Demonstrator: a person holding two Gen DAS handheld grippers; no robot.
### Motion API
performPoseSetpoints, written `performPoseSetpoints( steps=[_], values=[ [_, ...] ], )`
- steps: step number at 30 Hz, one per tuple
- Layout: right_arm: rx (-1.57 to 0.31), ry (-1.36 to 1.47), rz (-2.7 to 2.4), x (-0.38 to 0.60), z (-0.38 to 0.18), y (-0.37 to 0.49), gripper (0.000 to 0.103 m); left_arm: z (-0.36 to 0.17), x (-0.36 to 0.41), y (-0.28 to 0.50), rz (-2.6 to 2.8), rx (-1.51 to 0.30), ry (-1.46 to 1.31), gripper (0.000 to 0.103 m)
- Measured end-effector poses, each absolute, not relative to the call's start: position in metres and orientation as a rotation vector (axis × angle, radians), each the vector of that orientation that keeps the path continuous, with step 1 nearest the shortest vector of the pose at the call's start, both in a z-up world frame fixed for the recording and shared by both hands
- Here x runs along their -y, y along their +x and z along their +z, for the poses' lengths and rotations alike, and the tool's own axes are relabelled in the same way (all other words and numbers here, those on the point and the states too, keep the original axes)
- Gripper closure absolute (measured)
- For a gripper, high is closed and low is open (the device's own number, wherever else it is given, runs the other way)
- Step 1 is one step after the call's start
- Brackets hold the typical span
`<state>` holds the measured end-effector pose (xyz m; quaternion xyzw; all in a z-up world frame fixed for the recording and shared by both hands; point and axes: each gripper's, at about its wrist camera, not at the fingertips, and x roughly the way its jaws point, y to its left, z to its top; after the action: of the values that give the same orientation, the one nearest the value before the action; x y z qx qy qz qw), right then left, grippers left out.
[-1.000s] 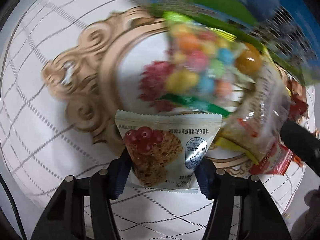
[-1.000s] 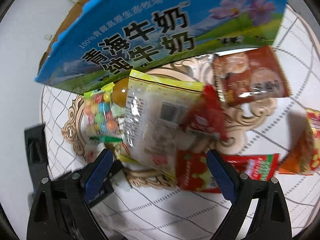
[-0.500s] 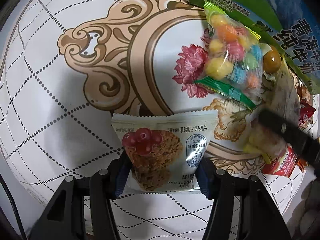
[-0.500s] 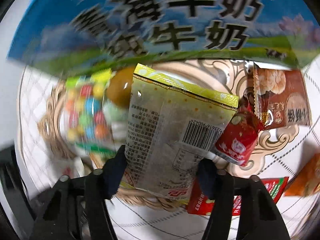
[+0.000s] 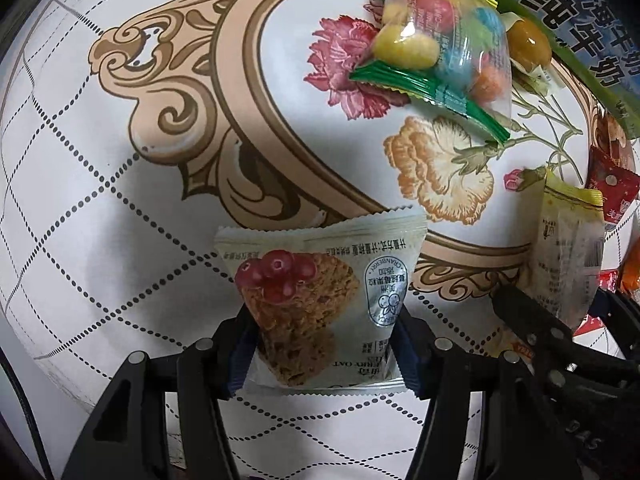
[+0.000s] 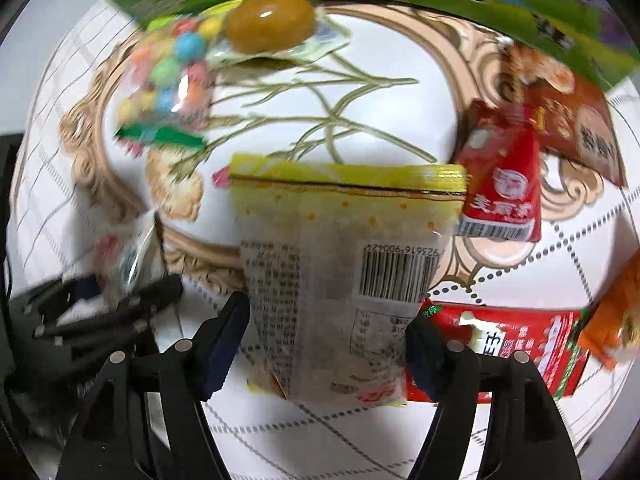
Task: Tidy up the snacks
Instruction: 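Grasp the oat cookie packet with left tool while right tool grasps clear bread bag, then carry both packets into the box and open both tools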
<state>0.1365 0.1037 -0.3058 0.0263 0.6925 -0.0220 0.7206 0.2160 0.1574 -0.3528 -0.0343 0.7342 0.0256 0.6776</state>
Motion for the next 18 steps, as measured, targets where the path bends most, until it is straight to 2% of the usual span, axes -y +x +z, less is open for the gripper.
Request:
performPoseSetpoints(
  steps=[4,7,11,16,18],
  values=[
    [-1.467,-0.021,-0.063,-0.11,-0.303,0.13,0.046,-0.347,-0.156,0.222,0.058,-1.638,-0.087,0.05],
    [-1.429,0.119,0.002,-0.095,-0.294,0.12,0.056,-0.344,-0.16,0.221,0.054,-1.63,-0.105,0.054],
    [-1.305,0.436,0.201,-0.061,-0.275,0.117,0.059,-0.338,-0.161,0.217,0.042,-1.633,-0.138,0.056],
    [-1.152,0.703,0.53,-0.04,-0.251,0.12,0.06,-0.328,-0.16,0.21,0.022,-1.647,-0.173,0.056],
    [-1.12,0.753,0.577,-0.034,-0.244,0.119,0.06,-0.309,-0.157,0.208,-0.004,-1.629,-0.19,0.056]
  ],
)
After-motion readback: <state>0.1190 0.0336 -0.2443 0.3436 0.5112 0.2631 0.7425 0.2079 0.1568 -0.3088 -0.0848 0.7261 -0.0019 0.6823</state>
